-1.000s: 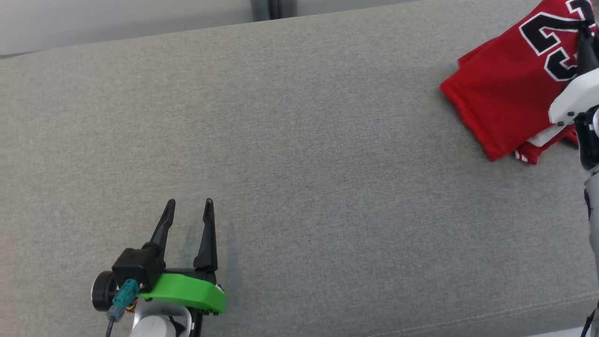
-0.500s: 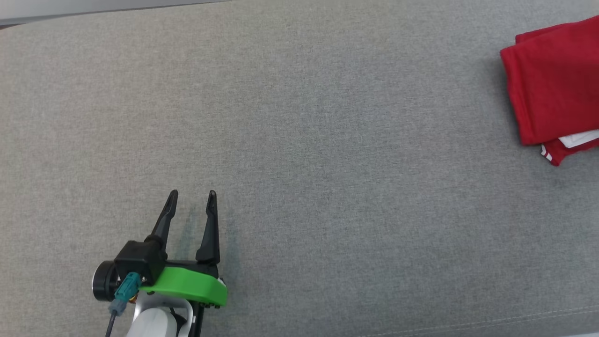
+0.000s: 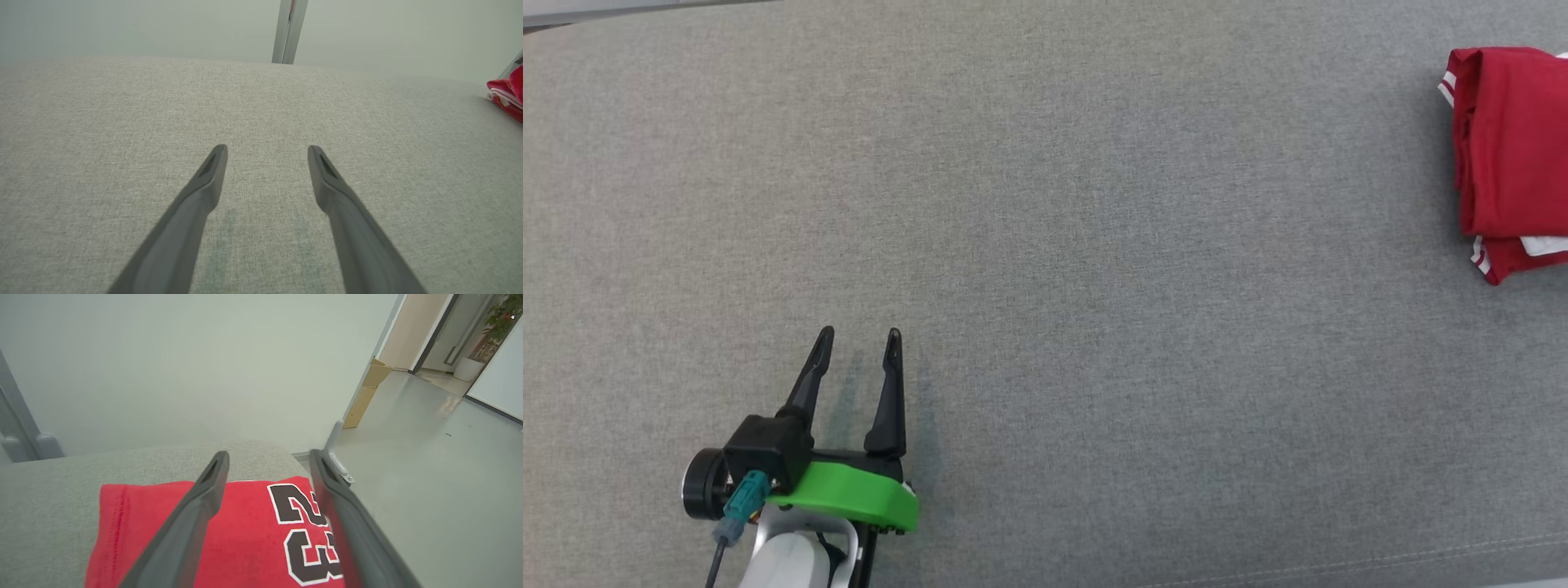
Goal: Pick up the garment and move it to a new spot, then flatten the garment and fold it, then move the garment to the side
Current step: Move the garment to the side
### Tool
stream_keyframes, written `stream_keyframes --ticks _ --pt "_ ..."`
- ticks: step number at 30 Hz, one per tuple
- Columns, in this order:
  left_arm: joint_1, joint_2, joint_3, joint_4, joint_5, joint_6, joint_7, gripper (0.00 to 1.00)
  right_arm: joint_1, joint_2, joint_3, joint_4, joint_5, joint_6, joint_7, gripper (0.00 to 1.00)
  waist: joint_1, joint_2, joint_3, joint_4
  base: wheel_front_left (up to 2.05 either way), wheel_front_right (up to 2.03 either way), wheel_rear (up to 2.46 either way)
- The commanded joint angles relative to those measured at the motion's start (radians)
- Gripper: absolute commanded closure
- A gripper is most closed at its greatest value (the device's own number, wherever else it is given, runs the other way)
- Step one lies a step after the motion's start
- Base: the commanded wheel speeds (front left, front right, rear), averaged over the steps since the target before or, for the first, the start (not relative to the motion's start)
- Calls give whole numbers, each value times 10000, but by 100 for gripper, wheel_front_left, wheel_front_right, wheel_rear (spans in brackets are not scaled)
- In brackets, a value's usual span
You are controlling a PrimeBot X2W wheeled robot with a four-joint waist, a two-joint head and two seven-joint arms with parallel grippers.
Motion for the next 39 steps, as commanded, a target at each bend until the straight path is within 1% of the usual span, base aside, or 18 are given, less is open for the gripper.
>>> stream_keyframes --ticks 1,8,15,20,23,27,30,34,39 --pt "62 83 32 16 19 56 -30 0 -200 138 256 9 107 -15 -139 0 -1 -1 -114 -99 0 0 0" --pt "50 182 75 66 -19 79 -30 0 -180 514 2024 -281 761 -15 -389 0 -1 -1 -615 -244 0 0 0" --pt "-99 172 331 165 -189 185 -31 0 474 993 3918 -966 1705 -15 -458 0 -1 -1 -1501 -269 0 0 0" --pt "65 55 691 302 -411 303 -31 0 1234 1544 4852 -1428 2278 -15 -470 0 -1 -1 -2052 -294 0 0 0" --pt "283 -17 892 438 -515 317 -31 0 1872 1917 5204 -1753 2660 -15 -502 0 -1 -1 -2359 -253 0 0 0" --pt "582 -129 1217 402 -545 174 -31 0 2797 2364 5655 -2175 3010 -15 -557 0 -1 -1 -2655 -216 0 0 0" --pt "816 -211 1525 400 -502 165 -31 0 3560 2590 5677 -2496 3267 -15 -585 0 -1 -1 -2852 -173 0 0 0" --pt "1202 -319 1861 290 -428 21 -29 0 4418 2834 5759 -3105 3231 -15 -583 0 -1 -1 -3026 -166 0 0 0" --pt "1625 -448 2192 280 -257 26 -29 0 5362 2951 5715 -3843 3369 -15 -585 0 -1 -1 -3155 -107 0 0 0"
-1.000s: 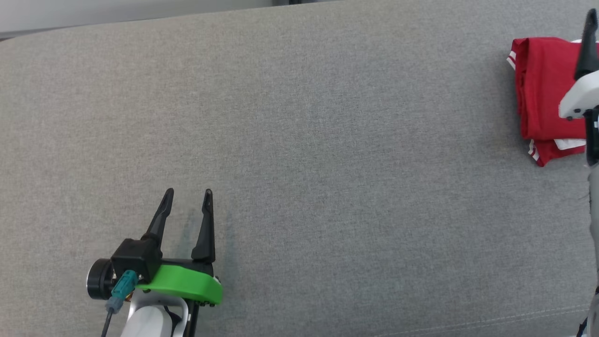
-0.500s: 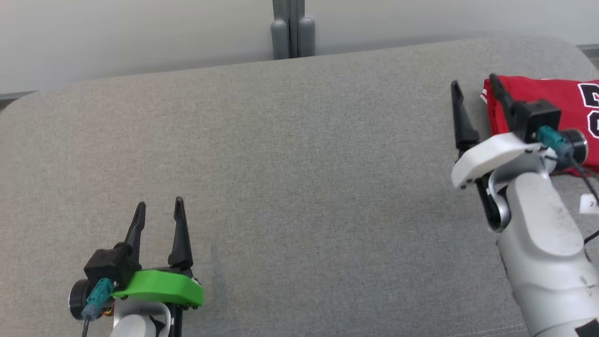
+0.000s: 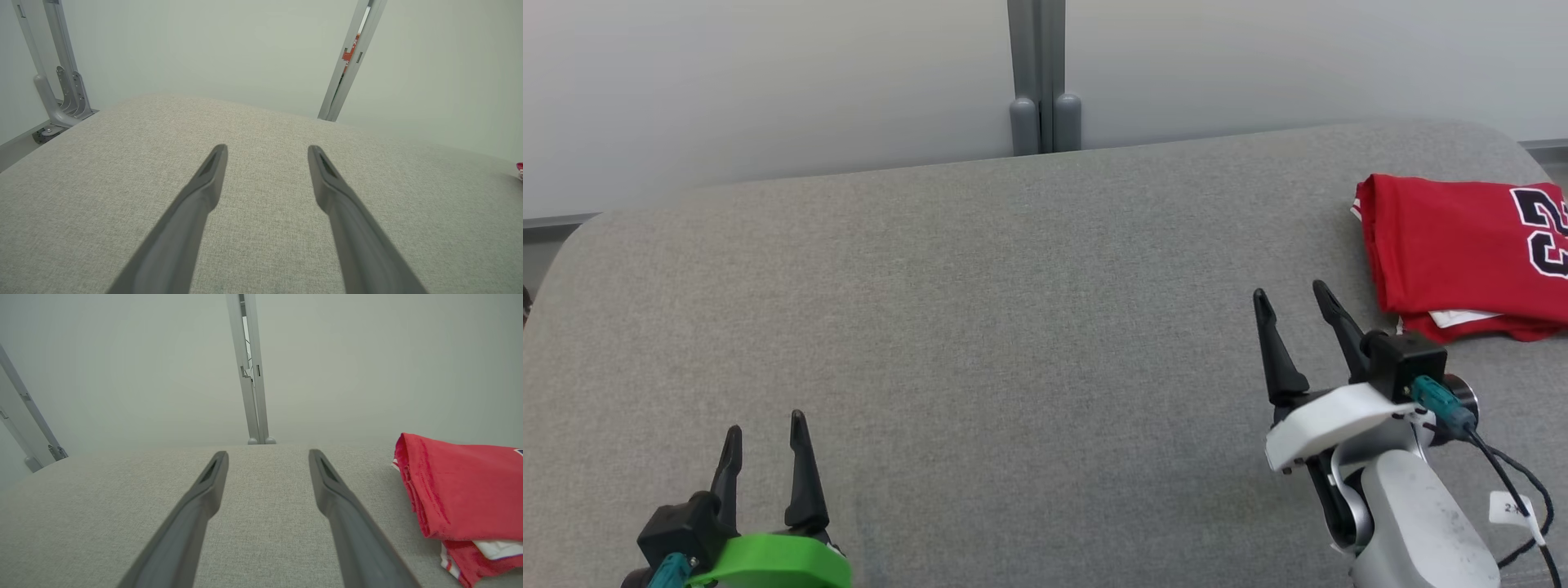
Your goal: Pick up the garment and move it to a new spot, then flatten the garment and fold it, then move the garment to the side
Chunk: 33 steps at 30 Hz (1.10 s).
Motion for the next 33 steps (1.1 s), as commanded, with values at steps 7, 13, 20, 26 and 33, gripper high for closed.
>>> stream_keyframes --ticks 7,13,20,26,33 --pt "540 -115 96 22 162 -192 -28 0 1193 3 -24 -908 446 -17 -31 0 0 0 -120 257 0 0 0" --pt "552 -145 82 43 246 -185 -28 0 1643 7 22 -1224 583 -16 -31 0 0 0 -132 360 0 0 0" --pt "508 -156 107 -76 294 -217 -28 0 1797 9 34 -1208 578 -16 -32 0 0 0 -127 366 0 0 0" --pt "547 -156 28 -141 218 -186 -28 0 1796 10 52 -1115 537 -16 -32 0 0 0 -108 336 0 0 0" --pt "542 -155 -28 -184 215 -147 -28 0 1781 10 80 -1044 561 -16 -33 0 0 0 -96 357 0 0 0"
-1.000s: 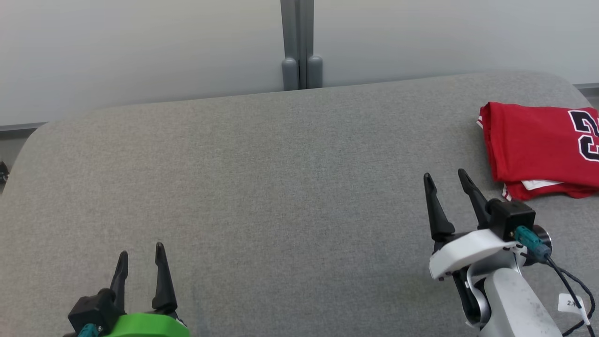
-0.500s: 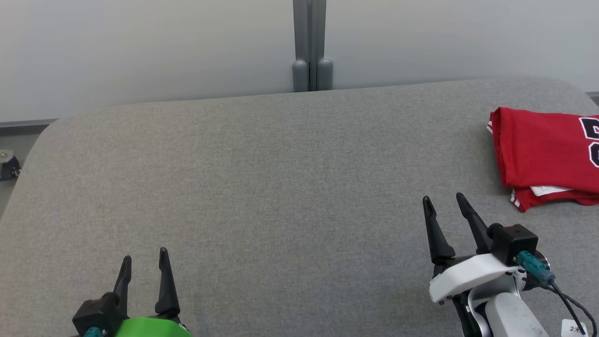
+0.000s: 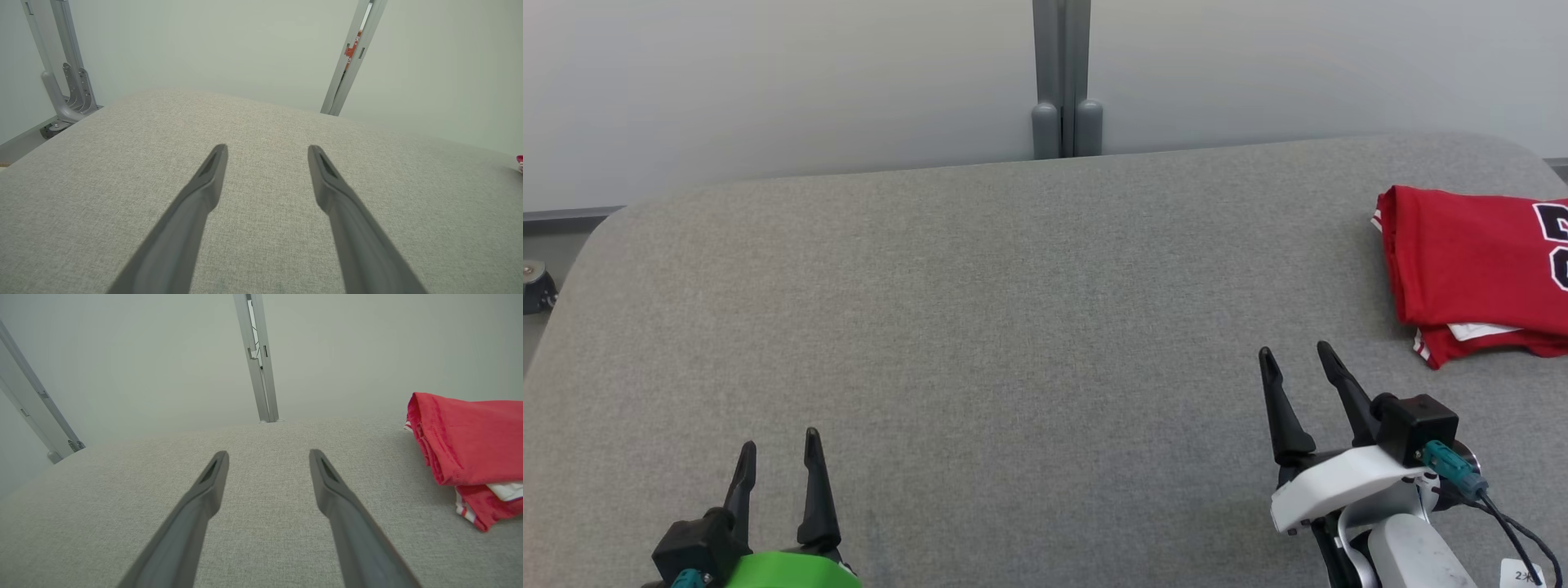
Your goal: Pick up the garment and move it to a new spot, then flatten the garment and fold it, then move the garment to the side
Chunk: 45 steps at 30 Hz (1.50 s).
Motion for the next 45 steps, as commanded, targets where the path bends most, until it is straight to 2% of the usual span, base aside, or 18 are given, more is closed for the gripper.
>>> stream_keyframes --ticks 1,10,11,15,45 --pt "78 4 -25 -40 -58 26 -28 0 112 -22 5 27 18 -14 -27 0 0 0 1 15 0 0 0" --pt "-162 3 -162 -105 -21 107 -28 0 97 -22 74 28 45 -14 -27 0 0 0 9 58 0 0 0" --pt "-18 -6 -190 -59 -8 80 4 100 7 4 54 28 16 2 2 100 0 0 10 59 0 0 0" --pt "37 -34 -214 285 -84 72 89 100 205 42 40 319 104 2 37 100 0 0 10 58 0 0 0" --pt "-605 -19 437 267 -4751 -397 1422 100 160 19 -708 -113 5146 -1 1393 100 0 0 12 -27 0 0 0"
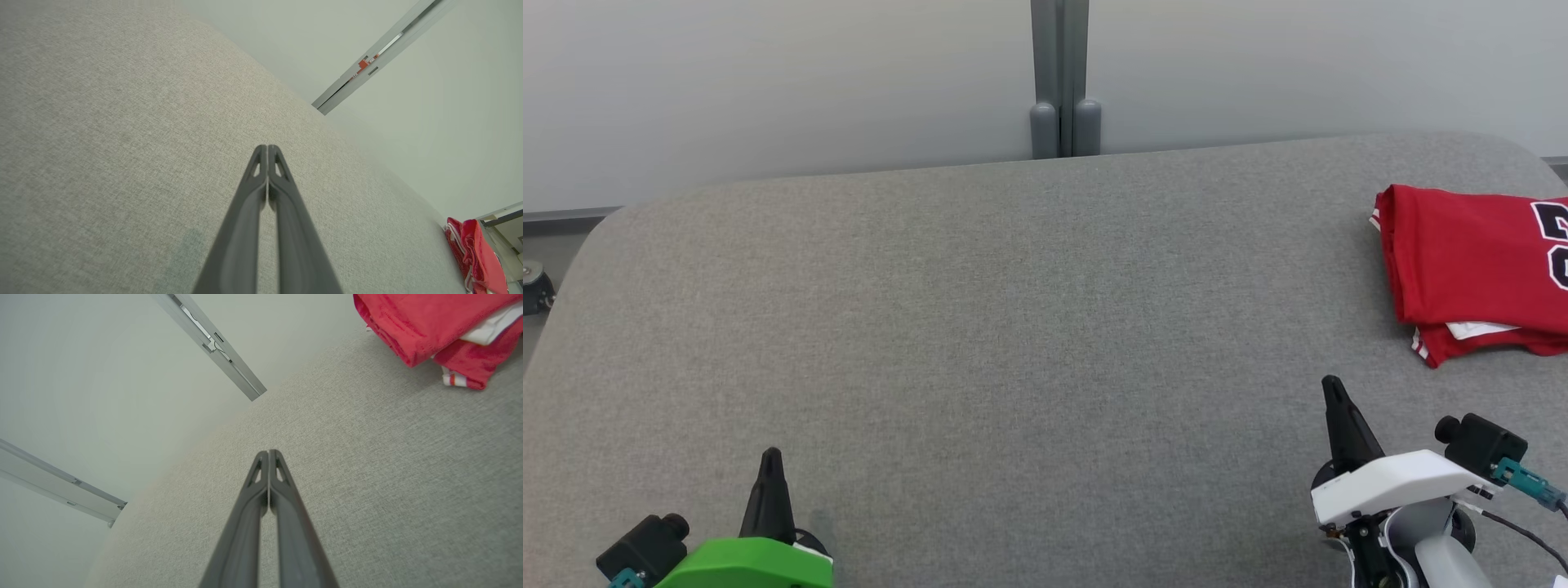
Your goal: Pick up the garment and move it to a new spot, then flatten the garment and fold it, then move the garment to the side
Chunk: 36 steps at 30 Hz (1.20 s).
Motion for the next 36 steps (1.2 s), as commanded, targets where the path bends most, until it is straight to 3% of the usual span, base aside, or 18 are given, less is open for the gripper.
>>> stream_keyframes --ticks 1,36 --pt "-337 32 76 -162 -356 -78 71 100 -220 -33 -71 -200 375 -3 85 100 0 0 0 -4 0 0 0" --pt "-854 50 608 -170 -4162 -465 1163 100 -256 -56 -682 -537 4497 -6 1202 100 0 0 3 -104 0 0 0"
